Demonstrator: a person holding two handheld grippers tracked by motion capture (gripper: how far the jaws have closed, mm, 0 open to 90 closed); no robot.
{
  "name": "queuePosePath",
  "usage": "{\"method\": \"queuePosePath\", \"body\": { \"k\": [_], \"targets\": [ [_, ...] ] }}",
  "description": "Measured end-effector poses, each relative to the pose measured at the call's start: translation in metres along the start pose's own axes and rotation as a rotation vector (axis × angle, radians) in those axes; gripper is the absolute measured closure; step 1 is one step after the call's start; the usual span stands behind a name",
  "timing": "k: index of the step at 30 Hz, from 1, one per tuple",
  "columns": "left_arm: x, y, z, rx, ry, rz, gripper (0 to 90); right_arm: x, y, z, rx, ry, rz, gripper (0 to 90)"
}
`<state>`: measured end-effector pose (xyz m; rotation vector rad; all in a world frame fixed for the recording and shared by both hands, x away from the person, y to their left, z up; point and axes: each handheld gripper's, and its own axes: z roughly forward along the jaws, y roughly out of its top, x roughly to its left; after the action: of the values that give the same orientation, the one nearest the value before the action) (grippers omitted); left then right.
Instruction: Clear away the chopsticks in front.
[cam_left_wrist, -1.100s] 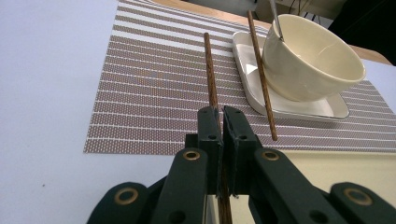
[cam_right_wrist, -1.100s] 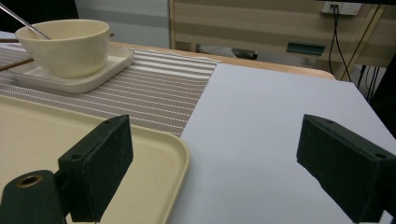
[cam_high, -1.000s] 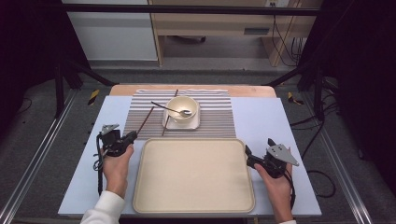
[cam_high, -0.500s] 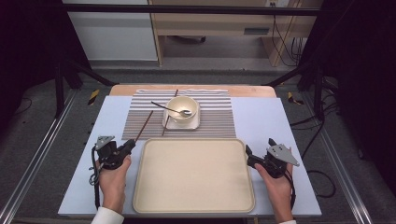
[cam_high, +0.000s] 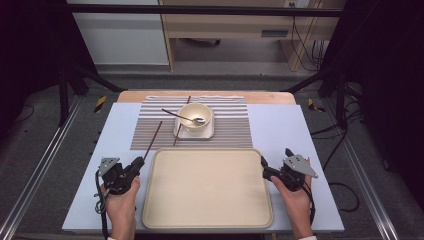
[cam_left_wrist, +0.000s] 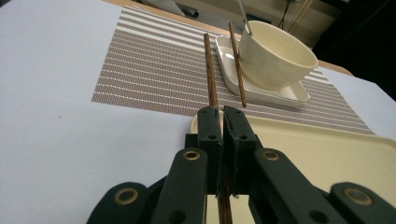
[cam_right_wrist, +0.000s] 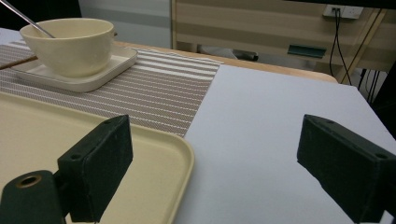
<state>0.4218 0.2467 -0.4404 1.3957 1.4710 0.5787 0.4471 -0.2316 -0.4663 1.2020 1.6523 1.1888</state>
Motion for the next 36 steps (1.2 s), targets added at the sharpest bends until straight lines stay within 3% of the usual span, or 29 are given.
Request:
{"method": "queuePosePath", "body": {
  "k": [10, 13, 18, 31, 36],
  "targets": [
    [-0.013, -0.005, -0.015, -0.036, 0.006, 0.016, 86.2, -0.004, -0.001, 0.0, 0.0, -0.005, 0.023, 10.3],
    [-0.019, -0.008, -0.022, -0.052, 0.022, 0.059, 86.2, -0.002, -0.001, 0.0, -0.002, 0.0, 0.01, 10.3],
    [-0.021, -0.016, -0.027, -0.056, 0.011, 0.034, 86.2, -0.002, -0.002, -0.003, 0.003, -0.005, 0.017, 10.3],
    [-0.026, -0.037, -0.047, -0.075, 0.007, 0.02, 86.2, 0.003, -0.001, -0.004, 0.005, -0.004, 0.001, 10.4],
    [-0.028, -0.04, -0.046, -0.069, 0.003, 0.021, 86.2, 0.002, -0.002, -0.003, 0.005, -0.003, 0.003, 10.4]
  ]
}}
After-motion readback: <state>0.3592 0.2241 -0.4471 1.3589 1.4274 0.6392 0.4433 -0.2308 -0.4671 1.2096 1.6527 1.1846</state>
